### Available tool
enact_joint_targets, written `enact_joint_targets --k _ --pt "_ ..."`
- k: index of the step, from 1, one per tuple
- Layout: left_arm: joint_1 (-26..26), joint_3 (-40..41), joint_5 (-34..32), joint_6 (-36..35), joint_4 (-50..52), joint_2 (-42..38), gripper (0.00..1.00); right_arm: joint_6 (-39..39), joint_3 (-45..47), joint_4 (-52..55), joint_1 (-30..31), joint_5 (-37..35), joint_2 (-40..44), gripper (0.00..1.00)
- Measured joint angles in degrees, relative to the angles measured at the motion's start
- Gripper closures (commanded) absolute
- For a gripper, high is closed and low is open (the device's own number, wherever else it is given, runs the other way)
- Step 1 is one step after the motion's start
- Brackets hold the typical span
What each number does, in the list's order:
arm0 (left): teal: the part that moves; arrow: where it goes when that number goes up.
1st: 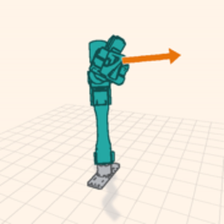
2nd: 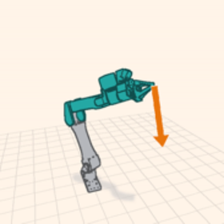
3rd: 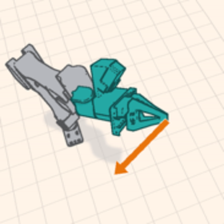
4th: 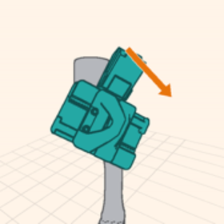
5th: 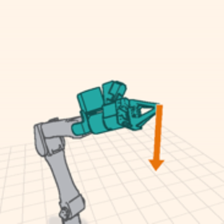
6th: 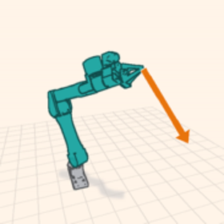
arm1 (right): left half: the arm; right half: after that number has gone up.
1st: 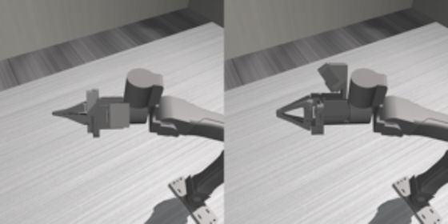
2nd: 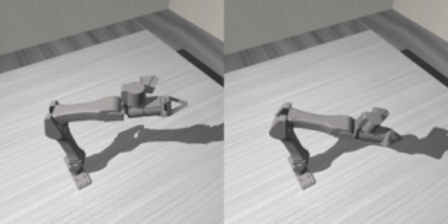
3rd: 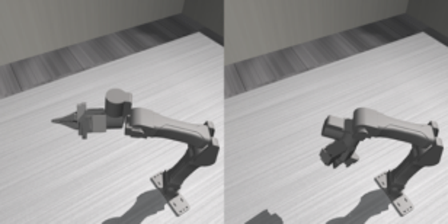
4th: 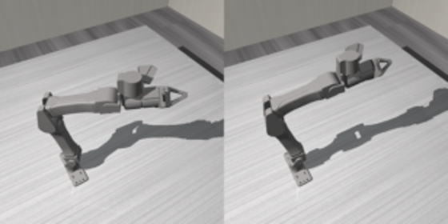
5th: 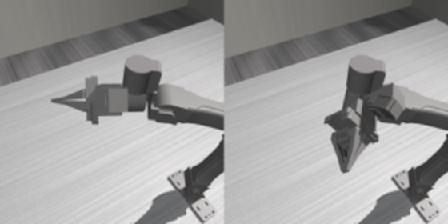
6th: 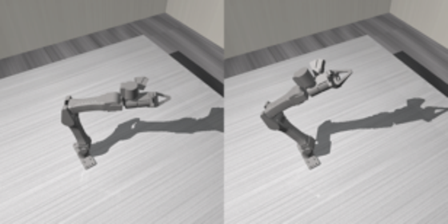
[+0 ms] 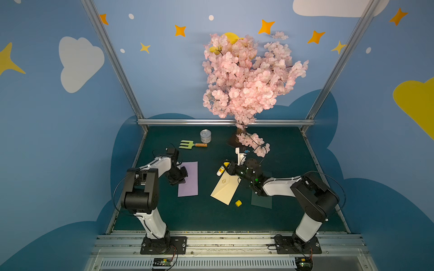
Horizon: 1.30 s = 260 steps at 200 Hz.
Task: Seal the envelope with a glue stick
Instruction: Seal the envelope at the center of the board, then screw the glue stick.
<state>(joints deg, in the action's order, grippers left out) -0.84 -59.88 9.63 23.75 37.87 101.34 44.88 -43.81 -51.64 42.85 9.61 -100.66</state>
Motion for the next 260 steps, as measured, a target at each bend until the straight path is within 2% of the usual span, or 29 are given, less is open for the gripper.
enact_joint_targets --k 27,47,60,73,121,160,199,231,260 --pt "0.26 -0.15 0.85 -0.17 1.55 -0.90 0.95 -0.07 0.00 0.00 0.00 0.26 0.50 1.00" --pt "0.37 -1.77 3.08 -0.22 3.06 -2.97 0.84 -0.09 0.00 0.09 0.00 0.63 1.01 1.00" --pt "0.39 -3.69 5.09 -0.33 3.41 -4.81 0.70 -0.11 -0.02 0.09 0.00 0.87 1.46 1.00" --pt "0.39 -5.51 7.04 -0.72 3.28 -6.84 0.61 -0.11 -0.02 0.31 0.00 1.05 1.90 1.00" --pt "0.39 -7.28 14.78 -1.73 3.13 -12.41 0.46 0.13 -0.37 2.34 0.00 2.14 2.43 1.00" --pt "-0.94 -0.76 26.14 -2.29 -3.19 -17.46 0.26 1.73 -3.72 10.54 -0.46 6.16 4.20 1.00" --pt "-7.58 4.87 36.04 -2.95 -12.76 -19.67 0.21 4.57 -8.44 21.22 -1.68 10.99 7.19 1.00" --pt "-13.60 5.77 40.46 -3.96 -19.63 -19.15 0.17 8.15 -10.27 26.53 -1.90 14.82 7.96 1.00" --pt "-15.65 5.77 43.39 -4.52 -25.16 -17.03 0.18 11.37 -10.49 28.83 -1.81 17.97 7.96 1.00"
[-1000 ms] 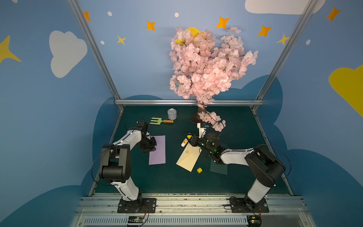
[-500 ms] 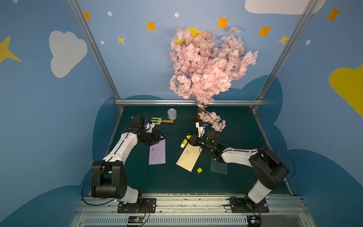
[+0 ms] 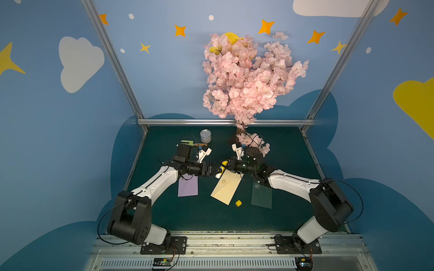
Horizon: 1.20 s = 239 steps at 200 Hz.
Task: Seal the envelope with a glue stick
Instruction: Screw the glue stick.
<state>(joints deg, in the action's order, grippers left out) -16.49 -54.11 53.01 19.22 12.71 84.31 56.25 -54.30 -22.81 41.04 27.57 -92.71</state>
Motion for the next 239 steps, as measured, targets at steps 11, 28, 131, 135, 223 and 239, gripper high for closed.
enact_joint_targets --k 11,28,131,135,223,239 --pt "-0.37 0.00 1.03 0.00 -1.60 1.38 0.20 0.83 -0.04 0.42 0.04 0.83 0.00 1.00" --pt "-1.09 0.00 2.08 -0.48 -2.86 3.10 0.24 2.05 -0.04 0.68 0.07 1.77 0.00 1.00" --pt "-3.56 -0.55 3.74 -3.08 -3.32 5.40 0.97 2.51 -0.02 1.64 0.61 -0.22 0.13 0.95" --pt "-3.56 -0.57 3.76 -3.34 -3.39 5.44 0.98 2.40 -0.02 1.62 0.70 -0.52 0.17 0.90" --pt "-4.94 -0.57 -0.59 -5.77 -3.65 3.37 0.98 -4.20 1.18 1.40 -0.50 -0.96 6.05 0.26" --pt "-5.79 0.61 -1.01 -6.71 -4.35 1.79 0.98 -3.96 1.18 0.63 -1.90 1.38 6.08 0.30"
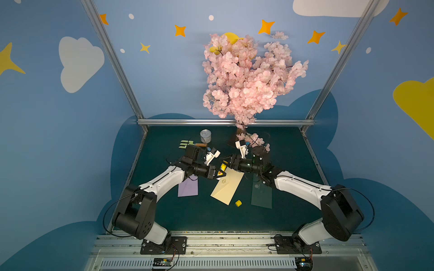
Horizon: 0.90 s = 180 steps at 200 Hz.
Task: Seal the envelope with a glue stick
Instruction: Screw the glue stick.
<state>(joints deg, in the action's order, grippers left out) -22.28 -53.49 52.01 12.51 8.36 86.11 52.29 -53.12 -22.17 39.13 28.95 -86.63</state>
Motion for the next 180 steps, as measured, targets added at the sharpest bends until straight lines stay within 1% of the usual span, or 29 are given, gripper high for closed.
enact_joint_targets --k 33,57,79,135,156,180 --pt "-0.87 2.60 -0.66 -1.36 -2.62 -2.93 0.98 0.02 0.11 -0.39 -2.27 3.72 0.52 0.31" --pt "-0.87 4.35 -1.42 -1.92 -5.29 -5.27 0.98 -1.51 0.24 0.90 -2.97 5.29 2.64 0.37" --pt "-0.87 4.42 -1.55 -2.25 -7.15 -5.97 0.98 -2.56 0.24 0.98 -3.21 7.26 3.74 0.40" --pt "-0.87 3.06 -1.55 -3.37 -7.65 -5.86 0.98 -2.58 0.24 0.20 -3.43 10.86 3.39 0.42" --pt "-0.94 2.84 -1.64 -3.54 -7.76 -5.86 0.98 -2.32 0.24 0.07 -3.43 11.26 2.73 0.46" --pt "-1.11 2.82 -1.66 -3.76 -7.74 -5.86 0.98 -1.97 0.00 -0.07 -3.48 11.63 1.44 0.53"
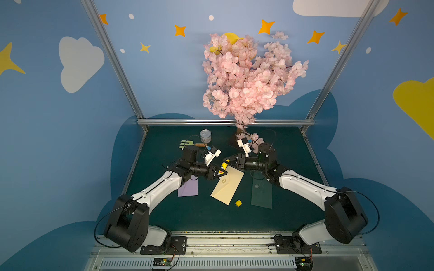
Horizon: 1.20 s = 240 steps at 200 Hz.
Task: Seal the envelope with a glue stick
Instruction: Screw the glue stick.
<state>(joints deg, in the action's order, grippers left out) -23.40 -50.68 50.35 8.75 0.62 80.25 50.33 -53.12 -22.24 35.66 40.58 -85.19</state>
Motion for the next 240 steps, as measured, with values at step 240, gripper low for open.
enact_joint_targets --k 240 --pt "-0.66 -2.05 -0.33 0.70 2.36 3.04 0.98 -4.11 -3.21 6.45 0.04 -1.92 -1.46 0.91"
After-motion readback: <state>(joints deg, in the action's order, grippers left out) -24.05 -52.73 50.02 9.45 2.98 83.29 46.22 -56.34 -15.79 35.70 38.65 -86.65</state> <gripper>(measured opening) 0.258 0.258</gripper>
